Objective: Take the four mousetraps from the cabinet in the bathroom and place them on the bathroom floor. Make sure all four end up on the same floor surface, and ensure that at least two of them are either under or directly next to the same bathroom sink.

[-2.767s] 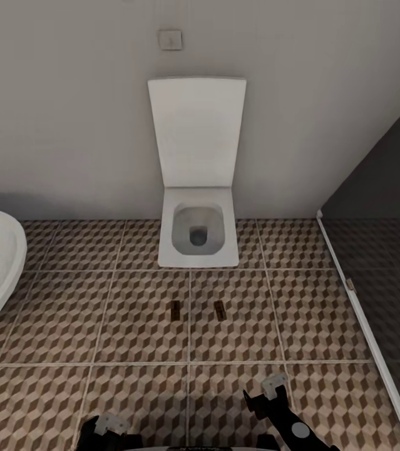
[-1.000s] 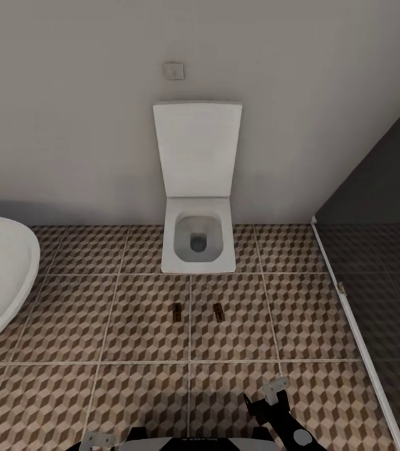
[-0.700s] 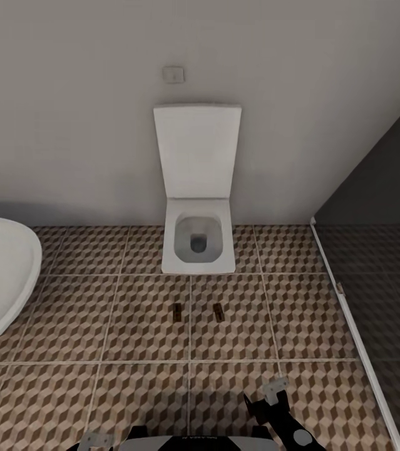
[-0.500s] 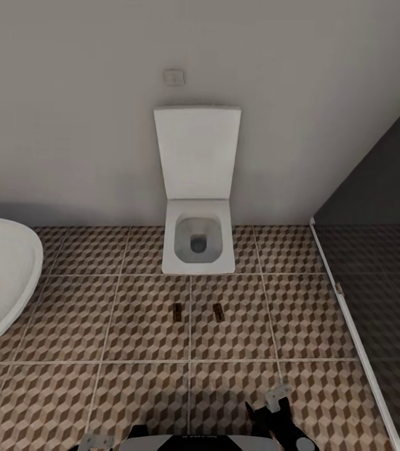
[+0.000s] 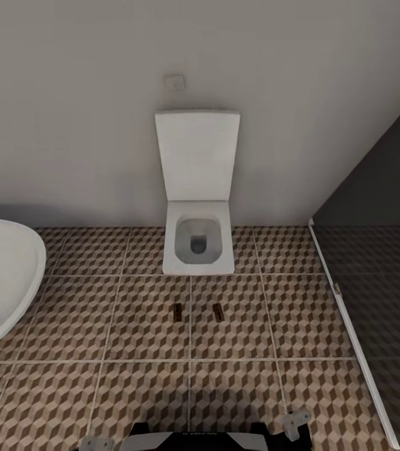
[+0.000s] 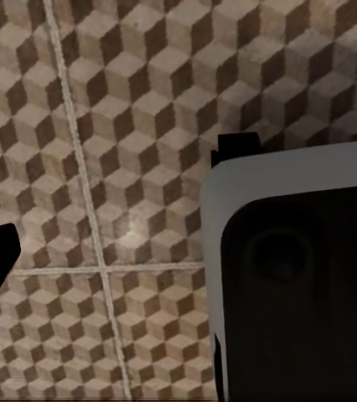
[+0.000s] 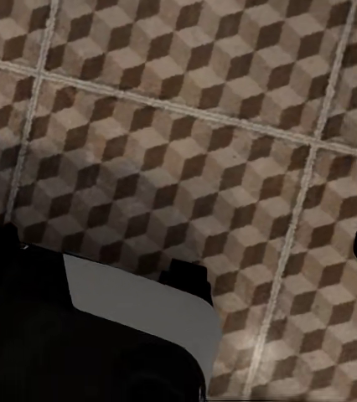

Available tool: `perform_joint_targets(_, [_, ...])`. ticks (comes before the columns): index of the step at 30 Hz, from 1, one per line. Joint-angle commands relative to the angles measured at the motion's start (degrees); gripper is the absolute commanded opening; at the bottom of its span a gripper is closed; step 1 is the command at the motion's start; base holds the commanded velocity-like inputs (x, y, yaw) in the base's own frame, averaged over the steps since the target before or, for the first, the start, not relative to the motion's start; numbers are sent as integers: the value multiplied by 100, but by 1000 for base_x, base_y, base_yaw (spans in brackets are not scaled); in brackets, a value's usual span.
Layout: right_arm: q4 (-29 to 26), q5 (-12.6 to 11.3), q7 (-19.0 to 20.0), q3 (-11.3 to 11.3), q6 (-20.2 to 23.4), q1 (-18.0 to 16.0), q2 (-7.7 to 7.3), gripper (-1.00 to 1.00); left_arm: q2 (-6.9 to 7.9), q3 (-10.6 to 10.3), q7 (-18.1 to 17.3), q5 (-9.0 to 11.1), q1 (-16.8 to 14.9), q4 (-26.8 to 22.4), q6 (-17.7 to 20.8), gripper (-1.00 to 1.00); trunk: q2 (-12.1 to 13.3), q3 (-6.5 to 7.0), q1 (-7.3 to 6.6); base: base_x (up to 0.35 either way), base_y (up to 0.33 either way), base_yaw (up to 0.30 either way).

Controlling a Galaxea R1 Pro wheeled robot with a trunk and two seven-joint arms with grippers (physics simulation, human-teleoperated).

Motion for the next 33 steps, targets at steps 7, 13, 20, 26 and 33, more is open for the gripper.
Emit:
perform_joint_targets(7, [10, -629, -456, -19, -16, 0, 12, 100, -70, -49, 22, 32, -1, 109, -245, 100, 280, 123, -154, 0, 0, 0])
perform_joint_targets(13, [11, -751, -552, -19, -7, 0, 13, 100, -111, -49, 23, 32, -1, 224, -482, 100, 520, 231, -286, 0, 0, 0])
perform_joint_targets(20, [11, -774, -574, -20, -5, 0, 25, 100, -152, -49, 23, 32, -1, 253, -530, 100, 801, 357, -439, 0, 0, 0])
perform_joint_targets(26, [11, -781, -574, -20, -5, 0, 25, 100, -156, -49, 23, 32, -1, 255, -533, 100, 1042, 465, -571, 0, 0, 0])
perform_joint_targets(33, [11, -783, -574, -20, -5, 0, 25, 100, -156, -49, 23, 32, -1, 263, -533, 100, 1322, 590, -725, 0, 0, 0])
